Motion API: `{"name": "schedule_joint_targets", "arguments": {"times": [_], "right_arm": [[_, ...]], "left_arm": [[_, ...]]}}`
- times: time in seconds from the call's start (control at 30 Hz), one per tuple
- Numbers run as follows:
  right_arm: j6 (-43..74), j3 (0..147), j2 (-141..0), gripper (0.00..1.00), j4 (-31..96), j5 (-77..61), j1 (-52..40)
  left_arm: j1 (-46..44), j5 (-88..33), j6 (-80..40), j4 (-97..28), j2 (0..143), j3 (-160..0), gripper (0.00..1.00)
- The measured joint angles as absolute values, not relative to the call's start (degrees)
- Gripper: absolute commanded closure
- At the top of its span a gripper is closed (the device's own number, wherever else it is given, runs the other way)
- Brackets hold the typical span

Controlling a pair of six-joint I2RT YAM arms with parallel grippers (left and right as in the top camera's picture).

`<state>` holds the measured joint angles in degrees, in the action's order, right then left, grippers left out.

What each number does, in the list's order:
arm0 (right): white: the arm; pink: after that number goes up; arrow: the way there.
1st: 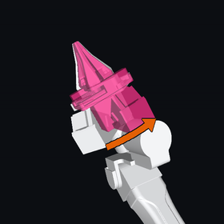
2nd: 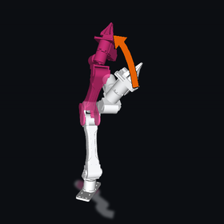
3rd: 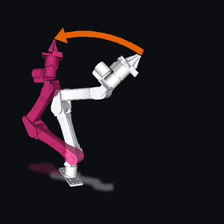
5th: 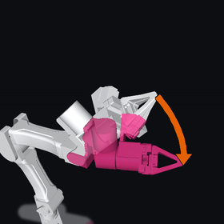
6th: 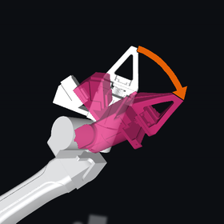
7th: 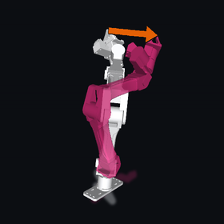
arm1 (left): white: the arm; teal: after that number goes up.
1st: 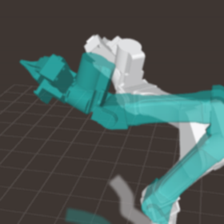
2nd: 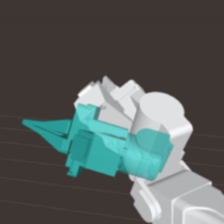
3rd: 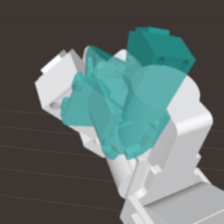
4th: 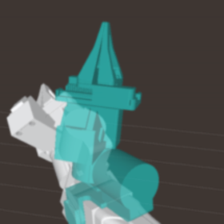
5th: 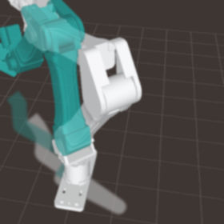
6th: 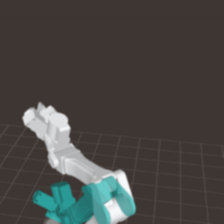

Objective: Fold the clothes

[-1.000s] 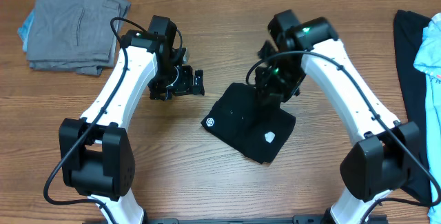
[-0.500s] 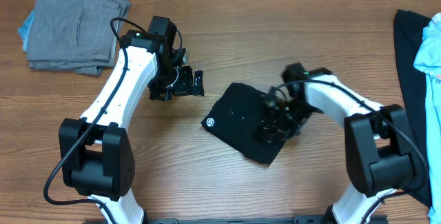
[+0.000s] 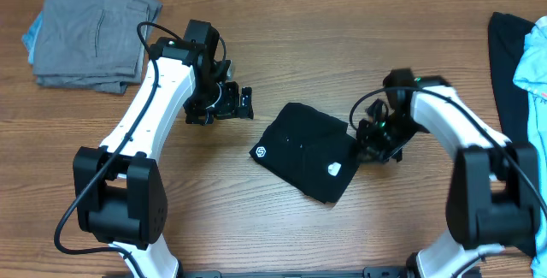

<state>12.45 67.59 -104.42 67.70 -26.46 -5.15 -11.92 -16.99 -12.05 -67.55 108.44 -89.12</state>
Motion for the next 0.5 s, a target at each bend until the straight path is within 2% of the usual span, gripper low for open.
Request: {"name": "schedule_joint_targets", "arguments": {"times": [0.07,0.13,0.17,0.37,0.5], "right_arm": [[13.0,70.4,-100.7,0.69,69.7,-26.3,-5.1],[13.8,73.7,-96.6,0.5,70.6,-26.4,-5.1],[14.4,75.2,-94.3,0.46,70.5,-26.7,-5.1],[11.7,77.4,-89.1,0.46,70.0,-32.1,-6.1],[9.2,72.8,-90.0,0.47,66.9,-36.3,-9.8]], "left_arm": [[-11.9,-17.0,-12.1,-67.4,108.4,-89.1,0.0],[-11.9,-17.0,-12.1,-67.2,108.4,-89.1,0.0],[-11.9,-17.0,-12.1,-67.0,108.4,-89.1,0.0],[-11.9,-17.0,-12.1,-65.9,108.4,-89.1,0.0],[-11.9,-17.0,-12.1,-65.9,108.4,-89.1,0.0]]}}
